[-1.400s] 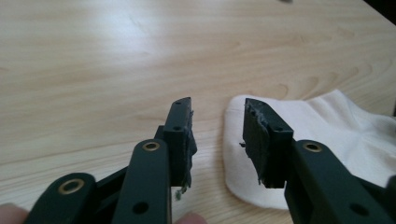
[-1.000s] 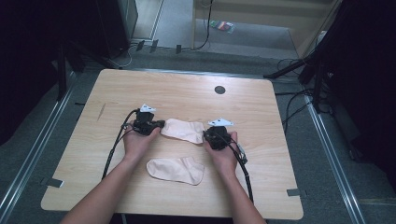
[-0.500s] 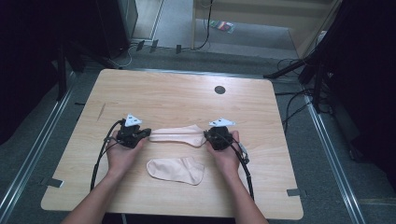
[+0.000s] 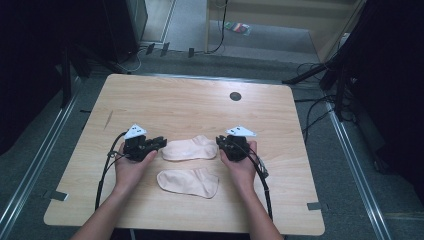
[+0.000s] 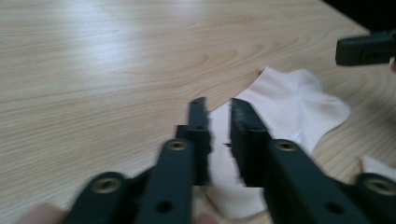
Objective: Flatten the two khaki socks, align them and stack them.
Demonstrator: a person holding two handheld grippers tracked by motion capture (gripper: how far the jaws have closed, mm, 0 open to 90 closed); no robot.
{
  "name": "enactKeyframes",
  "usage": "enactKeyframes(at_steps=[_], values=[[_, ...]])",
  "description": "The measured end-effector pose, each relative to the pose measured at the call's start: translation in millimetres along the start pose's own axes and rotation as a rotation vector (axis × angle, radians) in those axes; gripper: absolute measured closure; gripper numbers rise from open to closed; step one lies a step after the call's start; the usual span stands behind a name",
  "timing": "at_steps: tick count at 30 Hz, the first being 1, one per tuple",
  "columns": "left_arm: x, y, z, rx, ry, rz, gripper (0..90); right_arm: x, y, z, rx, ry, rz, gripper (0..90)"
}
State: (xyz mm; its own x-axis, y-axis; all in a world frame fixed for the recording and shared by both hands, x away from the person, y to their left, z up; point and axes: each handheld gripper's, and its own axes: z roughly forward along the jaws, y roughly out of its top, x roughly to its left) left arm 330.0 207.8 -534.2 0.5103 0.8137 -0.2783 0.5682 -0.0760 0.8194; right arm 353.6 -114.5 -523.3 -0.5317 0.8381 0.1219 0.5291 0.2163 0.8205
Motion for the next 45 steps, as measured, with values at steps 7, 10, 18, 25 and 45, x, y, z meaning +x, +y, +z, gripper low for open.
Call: enactKeyframes(at_steps=[7,10,18,25,45], values=[[-7.5,-3.8,22.4,0.139,0.051,0.039,90.0,22.0,-11.6,13.3,0.117,0.072,-0.117,90.0],[-9.7,-5.9,25.5,0.162,0.078,0.070,90.0,19.3,-17.2,15.4,0.141,0.059,-0.117,90.0],[-6.7,-1.7,18.9,0.077,0.034,0.041,80.2,11.5,-21.2,0.4,0.114,0.014,-0.077,86.3],[5.4,5.7,6.8,0.050,0.050,-0.080,67.8,-10.2,-9.8,-3.5,0.049,-0.027,0.052,81.9],[-11.1,-8.2,19.9,0.139,0.163,-0.018,61.9,-2.5,-11.2,24.5,0.085,-0.021,0.037,62.4]])
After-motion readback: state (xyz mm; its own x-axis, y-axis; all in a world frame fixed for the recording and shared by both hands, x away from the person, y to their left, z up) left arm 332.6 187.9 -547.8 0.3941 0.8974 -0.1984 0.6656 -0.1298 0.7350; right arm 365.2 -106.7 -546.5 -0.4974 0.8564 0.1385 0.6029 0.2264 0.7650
